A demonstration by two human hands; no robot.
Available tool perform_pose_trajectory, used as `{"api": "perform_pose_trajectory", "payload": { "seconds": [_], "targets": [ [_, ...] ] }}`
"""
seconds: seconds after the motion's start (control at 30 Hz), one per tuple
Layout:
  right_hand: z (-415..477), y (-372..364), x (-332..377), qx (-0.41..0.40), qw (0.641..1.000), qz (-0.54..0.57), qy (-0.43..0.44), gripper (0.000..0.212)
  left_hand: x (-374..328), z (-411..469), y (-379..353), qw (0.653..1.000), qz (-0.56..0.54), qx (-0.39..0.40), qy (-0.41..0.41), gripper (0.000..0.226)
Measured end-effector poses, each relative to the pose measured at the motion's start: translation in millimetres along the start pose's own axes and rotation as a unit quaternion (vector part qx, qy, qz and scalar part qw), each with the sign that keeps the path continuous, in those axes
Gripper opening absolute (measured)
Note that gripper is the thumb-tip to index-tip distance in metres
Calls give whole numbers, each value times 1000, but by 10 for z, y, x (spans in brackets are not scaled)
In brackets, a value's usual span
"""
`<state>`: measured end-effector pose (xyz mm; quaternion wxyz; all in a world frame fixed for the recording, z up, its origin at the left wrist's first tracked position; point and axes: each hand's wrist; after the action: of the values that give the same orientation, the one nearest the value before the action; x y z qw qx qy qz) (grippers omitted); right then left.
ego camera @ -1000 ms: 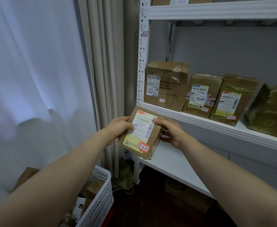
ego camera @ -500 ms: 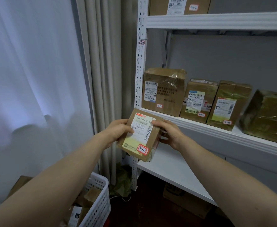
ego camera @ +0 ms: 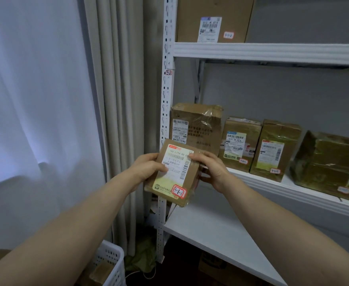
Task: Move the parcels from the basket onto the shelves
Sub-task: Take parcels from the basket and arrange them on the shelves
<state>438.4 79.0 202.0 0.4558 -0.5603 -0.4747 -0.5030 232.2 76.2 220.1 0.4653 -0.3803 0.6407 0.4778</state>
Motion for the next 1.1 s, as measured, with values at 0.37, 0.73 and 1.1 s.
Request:
{"api": "perform_pose_trajectory", "payload": {
  "seconds": [0.37, 0.73, 1.1],
  "targets": [
    [268, 35, 939, 31, 994, 12, 106, 75, -892, 189, 49, 991, 28, -76, -109, 24],
    [438, 160, 1746, -4, 984, -4, 178, 71, -1613, 433, -99, 951, 188, -186, -159, 143],
    [643, 480, 2098, 22, 974, -26, 223, 92, -1935, 614, -567, 911, 263, -272, -166, 151]
  ]
}}
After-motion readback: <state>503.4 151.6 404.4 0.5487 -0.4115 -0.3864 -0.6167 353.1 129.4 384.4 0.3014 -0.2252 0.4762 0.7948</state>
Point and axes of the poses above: each hand's wrist, its own z-axis towards the middle knuckle, its own y-axis out of the back of the hand, x = y × z, and after that the axes turned 1 degree about y, right-handed
